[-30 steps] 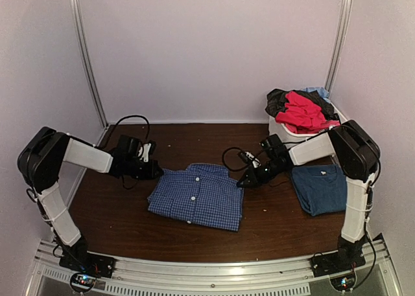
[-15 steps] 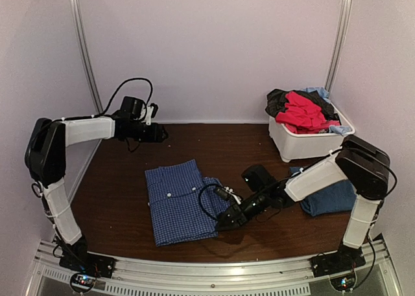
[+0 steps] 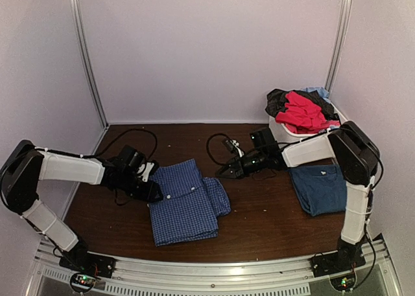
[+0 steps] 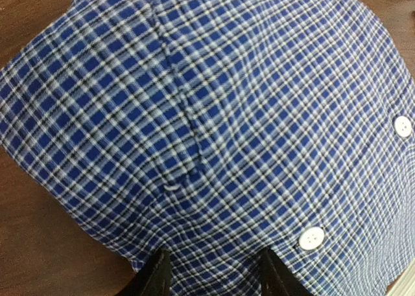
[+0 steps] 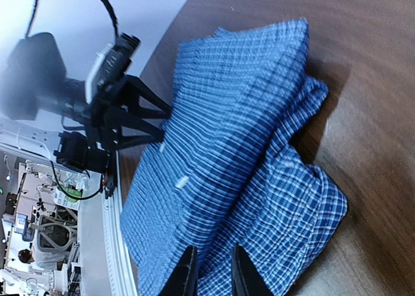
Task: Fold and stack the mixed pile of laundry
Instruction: Adjust the square-folded shirt at the center of the board.
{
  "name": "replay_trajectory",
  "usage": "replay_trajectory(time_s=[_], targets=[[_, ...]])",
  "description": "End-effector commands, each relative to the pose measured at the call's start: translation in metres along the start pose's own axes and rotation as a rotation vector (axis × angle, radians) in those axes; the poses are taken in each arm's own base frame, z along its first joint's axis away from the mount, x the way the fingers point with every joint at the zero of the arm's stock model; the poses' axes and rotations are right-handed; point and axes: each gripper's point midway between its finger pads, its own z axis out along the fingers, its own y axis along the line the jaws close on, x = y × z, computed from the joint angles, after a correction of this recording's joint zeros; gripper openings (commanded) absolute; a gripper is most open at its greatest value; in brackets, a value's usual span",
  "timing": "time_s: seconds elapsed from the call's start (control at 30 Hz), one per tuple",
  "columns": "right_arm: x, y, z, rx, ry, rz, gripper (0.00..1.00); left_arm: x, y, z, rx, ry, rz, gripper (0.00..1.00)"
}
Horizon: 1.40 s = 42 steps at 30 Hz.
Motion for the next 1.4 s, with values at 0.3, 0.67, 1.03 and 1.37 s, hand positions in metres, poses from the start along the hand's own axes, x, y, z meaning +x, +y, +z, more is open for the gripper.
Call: replay_trajectory(time_s=[0.3,0.67,1.03,1.37], targets=[[0.096,0.009,0.053,-0.079,0.158,0.121,0.15,-0.096,0.067,0.028,-0.188,-0.097,0.006,0.47],[0.019,0.055,-0.006,-0.216,-0.165,0.156,0.21,-0.12,-0.078,-0.015,0.035,-0.194,0.261,0.57],[0.012,0.014,-0.003,-0.368,-0.254,0.371,0.16,-0.092,-0.142,0.019,0.013,-0.156,0.27,0.62],[0.036,-0.031,0.024,-0.231,-0.207,0.469,0.12,-0.073,-0.138,0.056,-0.107,-0.073,0.261,0.65]])
